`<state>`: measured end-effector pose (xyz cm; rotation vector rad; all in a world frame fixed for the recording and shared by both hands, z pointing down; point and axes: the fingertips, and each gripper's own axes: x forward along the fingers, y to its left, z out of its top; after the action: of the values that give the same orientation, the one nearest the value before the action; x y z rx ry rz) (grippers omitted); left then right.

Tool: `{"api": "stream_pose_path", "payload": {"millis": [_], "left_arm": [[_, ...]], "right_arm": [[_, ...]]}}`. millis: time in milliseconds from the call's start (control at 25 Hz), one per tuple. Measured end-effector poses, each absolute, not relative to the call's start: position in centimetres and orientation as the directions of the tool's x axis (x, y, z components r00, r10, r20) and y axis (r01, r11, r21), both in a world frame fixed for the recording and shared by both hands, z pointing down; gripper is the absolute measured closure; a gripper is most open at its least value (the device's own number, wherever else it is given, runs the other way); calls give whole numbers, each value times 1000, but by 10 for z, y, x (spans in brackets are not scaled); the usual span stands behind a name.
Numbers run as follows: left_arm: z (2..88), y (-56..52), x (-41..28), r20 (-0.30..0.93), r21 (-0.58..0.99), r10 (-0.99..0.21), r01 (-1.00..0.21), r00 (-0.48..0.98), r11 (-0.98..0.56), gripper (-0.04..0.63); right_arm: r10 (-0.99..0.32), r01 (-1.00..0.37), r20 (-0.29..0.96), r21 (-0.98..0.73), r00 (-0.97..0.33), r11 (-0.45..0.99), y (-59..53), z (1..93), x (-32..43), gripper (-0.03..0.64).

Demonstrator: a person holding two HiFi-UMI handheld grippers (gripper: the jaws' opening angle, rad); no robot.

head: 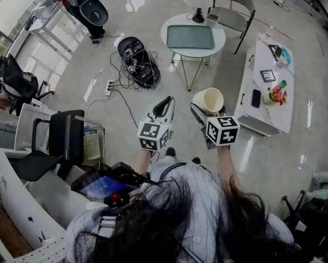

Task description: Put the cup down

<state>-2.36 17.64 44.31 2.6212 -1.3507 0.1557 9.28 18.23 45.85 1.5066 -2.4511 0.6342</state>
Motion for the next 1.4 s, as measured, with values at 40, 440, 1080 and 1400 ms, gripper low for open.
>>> {"api": "stream_pose_path", "payload": {"millis": [40, 440, 1080, 1400], "left_arm": [[444, 175, -25, 182, 121, -795, -815, 579, -567, 572], [454, 152, -46, 201, 130, -782, -808, 590, -575, 572], [464, 110, -97, 216, 137, -755, -785, 619, -604, 572], [479, 107, -108, 241, 165, -741, -779, 627, -605, 572]], "right_arm": [[-801, -884, 379, -257, -464, 390, 182, 458, 91, 204], [-801, -884, 378, -255, -464, 392, 163, 463, 66, 204], [-812, -902, 399, -258, -425, 345, 121, 467, 22, 204], [-812, -910, 419, -260, -408, 323, 115, 472, 14, 204]]}}
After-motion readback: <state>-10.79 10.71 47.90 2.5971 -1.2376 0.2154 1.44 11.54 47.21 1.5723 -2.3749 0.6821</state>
